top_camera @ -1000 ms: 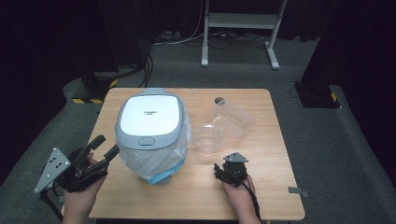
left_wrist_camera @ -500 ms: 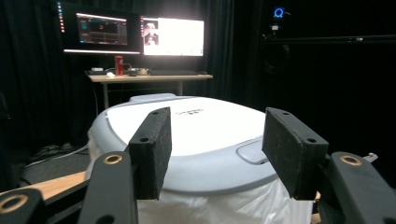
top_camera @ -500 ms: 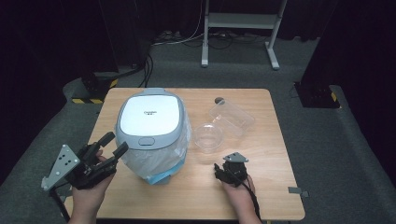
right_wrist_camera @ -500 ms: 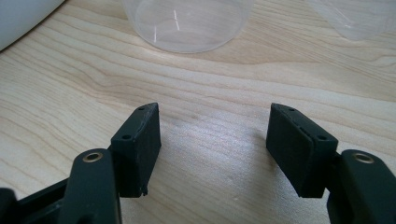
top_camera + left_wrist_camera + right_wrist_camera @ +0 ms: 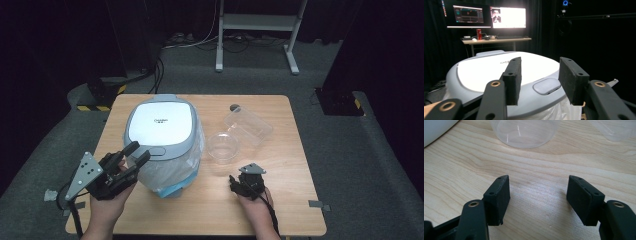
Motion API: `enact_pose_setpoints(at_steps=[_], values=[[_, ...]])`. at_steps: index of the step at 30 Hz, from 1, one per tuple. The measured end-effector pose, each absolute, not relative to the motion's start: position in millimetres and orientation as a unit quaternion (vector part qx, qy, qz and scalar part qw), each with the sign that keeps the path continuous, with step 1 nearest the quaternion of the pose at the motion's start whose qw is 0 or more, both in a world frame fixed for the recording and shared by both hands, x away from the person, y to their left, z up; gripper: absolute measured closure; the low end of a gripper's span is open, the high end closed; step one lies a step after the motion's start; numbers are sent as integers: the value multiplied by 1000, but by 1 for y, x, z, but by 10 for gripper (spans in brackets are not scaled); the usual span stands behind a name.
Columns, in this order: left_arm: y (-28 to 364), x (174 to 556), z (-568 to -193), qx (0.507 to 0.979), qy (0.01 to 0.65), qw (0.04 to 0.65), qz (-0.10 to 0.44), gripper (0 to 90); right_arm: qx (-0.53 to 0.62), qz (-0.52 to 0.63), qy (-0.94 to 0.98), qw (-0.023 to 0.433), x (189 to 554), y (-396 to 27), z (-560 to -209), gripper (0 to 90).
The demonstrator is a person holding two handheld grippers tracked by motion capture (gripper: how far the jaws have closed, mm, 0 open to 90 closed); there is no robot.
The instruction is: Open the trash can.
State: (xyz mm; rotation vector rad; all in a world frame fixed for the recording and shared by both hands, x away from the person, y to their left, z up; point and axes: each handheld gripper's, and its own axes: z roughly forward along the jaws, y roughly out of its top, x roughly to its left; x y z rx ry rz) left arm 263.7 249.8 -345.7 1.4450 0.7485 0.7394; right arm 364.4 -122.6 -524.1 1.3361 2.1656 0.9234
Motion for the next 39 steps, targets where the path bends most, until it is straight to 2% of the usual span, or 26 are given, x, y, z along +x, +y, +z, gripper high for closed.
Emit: enact_pose_setpoints(at_steps=[8,13,34,38,39], values=[[237,270,-347,648,326,605,328,762,482,333,781,216,364,-123,-524,356],[231,274,-350,658,328,594,327,833,481,333,782,215,364,-123,-524,356],[225,272,-353,663,330,585,332,878,480,334,782,216,364,-122,-524,357],[224,271,-352,665,327,586,328,878,478,334,783,217,364,-123,-524,357],[224,270,-350,670,325,584,325,847,477,334,784,217,364,-123,-524,357]])
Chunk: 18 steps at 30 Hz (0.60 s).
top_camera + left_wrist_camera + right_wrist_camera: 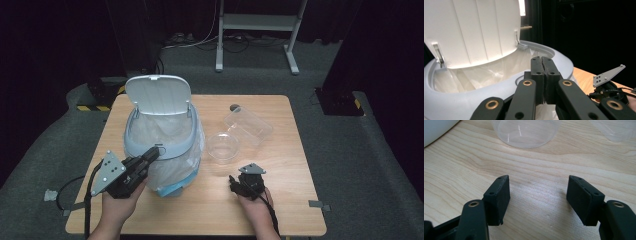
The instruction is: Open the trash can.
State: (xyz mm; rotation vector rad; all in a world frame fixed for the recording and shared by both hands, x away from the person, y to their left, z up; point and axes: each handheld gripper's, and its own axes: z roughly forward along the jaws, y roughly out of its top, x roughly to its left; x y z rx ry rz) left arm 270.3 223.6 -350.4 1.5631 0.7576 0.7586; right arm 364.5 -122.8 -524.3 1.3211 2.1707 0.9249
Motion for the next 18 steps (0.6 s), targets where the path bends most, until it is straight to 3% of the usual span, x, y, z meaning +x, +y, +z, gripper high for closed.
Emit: enact_pose_setpoints(at_steps=[2,5,18], values=[[224,269,-346,672,329,579,325,733,479,334,783,215,364,-123,-524,357],[236,261,-338,651,333,595,334,693,477,334,783,217,364,-123,-524,357],[296,247,-356,628,388,556,382,610,477,334,783,217,364,-122,-524,356]])
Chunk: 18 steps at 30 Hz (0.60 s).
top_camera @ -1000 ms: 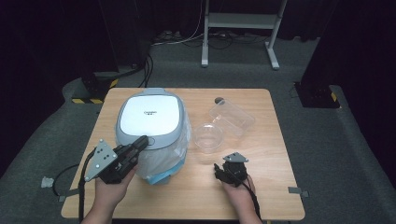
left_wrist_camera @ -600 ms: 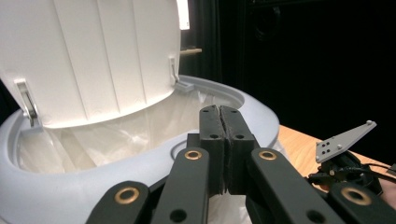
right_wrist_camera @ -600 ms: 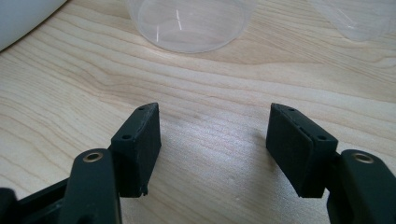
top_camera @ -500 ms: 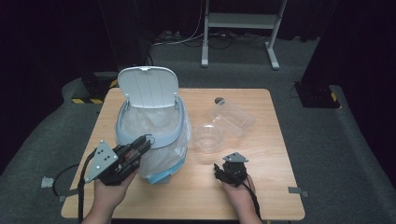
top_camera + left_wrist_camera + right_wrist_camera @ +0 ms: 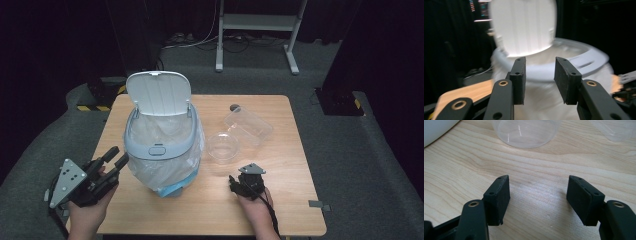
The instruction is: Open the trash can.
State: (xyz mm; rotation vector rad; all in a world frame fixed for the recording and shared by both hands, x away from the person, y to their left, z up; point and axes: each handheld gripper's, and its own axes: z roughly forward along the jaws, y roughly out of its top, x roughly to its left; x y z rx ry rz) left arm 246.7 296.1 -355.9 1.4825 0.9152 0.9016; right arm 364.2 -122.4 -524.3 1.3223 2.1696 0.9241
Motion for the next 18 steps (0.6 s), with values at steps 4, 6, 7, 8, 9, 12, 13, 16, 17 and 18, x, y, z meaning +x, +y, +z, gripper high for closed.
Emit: enact_pose_setpoints(at_steps=[4,6,7,8,9,12,13,16,17,18], values=[[314,252,-370,618,414,540,393,595,479,333,783,217,364,-122,-524,356],[322,257,-379,620,428,523,399,594,479,333,783,217,364,-122,-524,356],[322,257,-379,620,428,523,399,588,479,333,783,217,364,-122,-524,356],[328,263,-391,621,441,513,395,583,479,333,783,217,364,-122,-524,356],[330,266,-397,622,448,508,393,578,478,333,783,218,364,-122,-524,356],[334,276,-419,628,464,495,381,550,478,333,783,217,364,-122,-524,356],[334,276,-419,628,464,495,381,542,478,333,783,217,364,-122,-524,356],[336,289,-441,638,481,484,357,523,478,333,783,218,364,-122,-524,356],[336,297,-455,644,490,474,346,517,477,333,783,217,364,-122,-524,356],[336,300,-461,649,494,467,343,510,477,334,784,217,364,-122,-524,355]])
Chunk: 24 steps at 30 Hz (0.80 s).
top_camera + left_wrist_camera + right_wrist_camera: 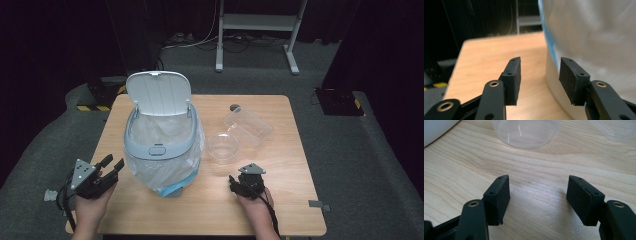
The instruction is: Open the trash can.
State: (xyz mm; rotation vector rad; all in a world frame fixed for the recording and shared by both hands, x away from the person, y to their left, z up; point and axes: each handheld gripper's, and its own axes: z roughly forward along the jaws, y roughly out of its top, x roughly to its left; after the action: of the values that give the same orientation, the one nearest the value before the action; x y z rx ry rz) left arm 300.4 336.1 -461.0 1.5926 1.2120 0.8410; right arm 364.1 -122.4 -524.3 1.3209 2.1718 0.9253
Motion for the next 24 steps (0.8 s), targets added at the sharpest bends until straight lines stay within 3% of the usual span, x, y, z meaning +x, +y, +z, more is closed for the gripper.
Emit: enact_pose_setpoints(at_steps=[11,12,16,24], values=[[332,322,-505,678,527,405,314,471,475,334,785,215,364,-123,-524,358],[332,324,-511,688,535,383,306,472,471,335,788,213,363,-123,-523,454],[331,326,-519,698,543,367,288,469,470,337,788,209,360,-128,-518,541],[335,331,-527,709,559,353,243,378,455,365,768,262,353,-145,-490,591]])
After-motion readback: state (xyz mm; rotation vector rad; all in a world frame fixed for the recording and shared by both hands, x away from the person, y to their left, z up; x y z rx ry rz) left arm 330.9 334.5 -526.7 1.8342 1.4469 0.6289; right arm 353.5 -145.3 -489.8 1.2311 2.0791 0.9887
